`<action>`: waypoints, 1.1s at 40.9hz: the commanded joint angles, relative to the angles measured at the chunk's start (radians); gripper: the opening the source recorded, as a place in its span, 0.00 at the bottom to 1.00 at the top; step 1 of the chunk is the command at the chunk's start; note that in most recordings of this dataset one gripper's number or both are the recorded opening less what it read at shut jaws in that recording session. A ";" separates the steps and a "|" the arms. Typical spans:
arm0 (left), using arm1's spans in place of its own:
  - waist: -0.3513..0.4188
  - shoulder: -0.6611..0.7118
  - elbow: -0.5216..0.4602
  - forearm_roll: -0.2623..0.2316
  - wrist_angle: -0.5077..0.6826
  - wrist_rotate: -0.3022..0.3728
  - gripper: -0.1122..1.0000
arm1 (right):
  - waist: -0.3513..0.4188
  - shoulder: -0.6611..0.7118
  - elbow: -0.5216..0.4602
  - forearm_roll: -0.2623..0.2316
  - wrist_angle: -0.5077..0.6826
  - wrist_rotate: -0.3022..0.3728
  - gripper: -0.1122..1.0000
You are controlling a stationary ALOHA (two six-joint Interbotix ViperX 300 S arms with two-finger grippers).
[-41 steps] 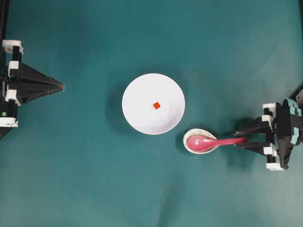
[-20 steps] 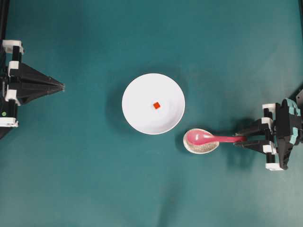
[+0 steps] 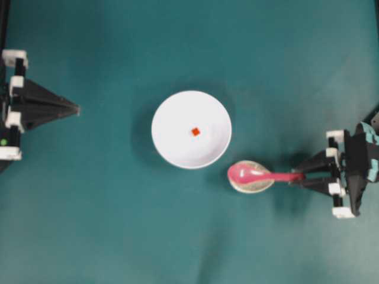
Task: Grip the spoon and scoop the red block from the bowl with right arm.
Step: 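Lift the spoon with the right gripper and swing it over the bowl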
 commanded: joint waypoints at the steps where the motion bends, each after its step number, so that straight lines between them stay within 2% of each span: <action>1: 0.011 -0.002 -0.025 0.003 -0.003 -0.002 0.10 | -0.009 -0.083 -0.046 -0.002 0.008 -0.014 0.33; 6: 0.032 -0.009 -0.025 0.003 -0.003 -0.020 0.10 | -0.054 -0.187 -0.101 -0.002 0.086 -0.067 0.34; 12: 0.037 -0.018 -0.026 0.002 0.009 -0.020 0.10 | -0.163 -0.288 -0.204 -0.003 0.253 -0.192 0.33; 18: 0.037 -0.029 -0.029 0.003 0.032 -0.021 0.10 | -0.314 -0.347 -0.328 -0.002 0.489 -0.374 0.34; 23: 0.035 -0.041 -0.029 0.003 0.041 -0.020 0.10 | -0.466 -0.362 -0.416 -0.002 0.707 -0.457 0.33; 29: 0.037 -0.058 -0.034 0.002 0.058 -0.020 0.10 | -0.657 -0.359 -0.505 -0.003 0.982 -0.457 0.34; 34: 0.037 -0.074 -0.037 0.002 0.083 -0.020 0.10 | -0.767 -0.354 -0.572 -0.003 1.149 -0.453 0.34; 38: 0.037 -0.083 -0.038 0.002 0.101 -0.020 0.10 | -0.815 -0.347 -0.618 -0.002 1.210 -0.425 0.33; 45: 0.037 -0.094 -0.040 0.002 0.132 -0.020 0.10 | -0.836 -0.327 -0.693 -0.003 1.226 -0.261 0.33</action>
